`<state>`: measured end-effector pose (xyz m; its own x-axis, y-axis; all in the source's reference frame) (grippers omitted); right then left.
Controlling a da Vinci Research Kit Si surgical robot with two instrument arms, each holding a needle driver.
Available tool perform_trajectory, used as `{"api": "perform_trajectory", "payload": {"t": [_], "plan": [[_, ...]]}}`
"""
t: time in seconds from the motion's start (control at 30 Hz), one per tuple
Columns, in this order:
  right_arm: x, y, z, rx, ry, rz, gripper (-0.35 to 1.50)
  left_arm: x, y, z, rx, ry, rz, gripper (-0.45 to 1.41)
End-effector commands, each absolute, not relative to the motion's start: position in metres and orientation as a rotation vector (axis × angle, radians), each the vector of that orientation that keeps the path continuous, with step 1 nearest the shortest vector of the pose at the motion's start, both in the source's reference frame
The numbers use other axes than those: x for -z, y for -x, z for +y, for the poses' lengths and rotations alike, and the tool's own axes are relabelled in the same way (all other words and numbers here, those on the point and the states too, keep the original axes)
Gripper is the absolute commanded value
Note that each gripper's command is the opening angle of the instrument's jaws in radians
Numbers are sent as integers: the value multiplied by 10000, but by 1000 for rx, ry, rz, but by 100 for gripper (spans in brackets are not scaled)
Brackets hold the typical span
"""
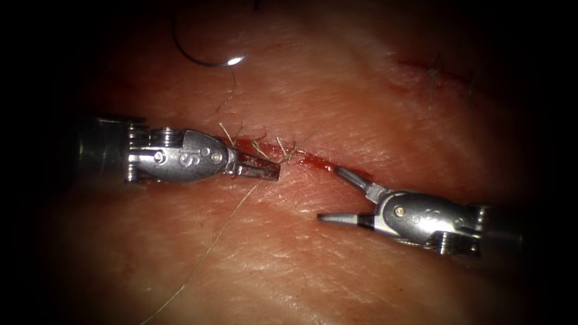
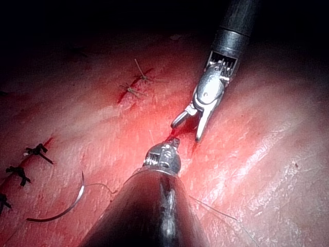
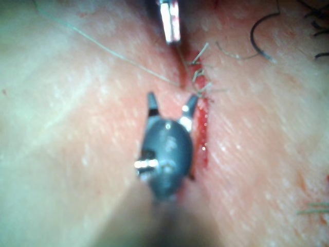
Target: Wound Closure
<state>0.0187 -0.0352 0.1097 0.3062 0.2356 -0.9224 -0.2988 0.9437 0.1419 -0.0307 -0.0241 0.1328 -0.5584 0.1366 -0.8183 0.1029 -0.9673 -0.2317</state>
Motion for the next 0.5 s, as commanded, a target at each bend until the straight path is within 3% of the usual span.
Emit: {"api": "perform_trajectory", "payload": {"t": [0.03,0.5], "plan": [[-1103,-206,-351,-333,77,1211,143,-1336,313,-242,-2725,1469,-400,-45],[-1126,-253,-327,-268,177,1182,143,-1341,309,-234,-2720,1480,-392,-45]]}}
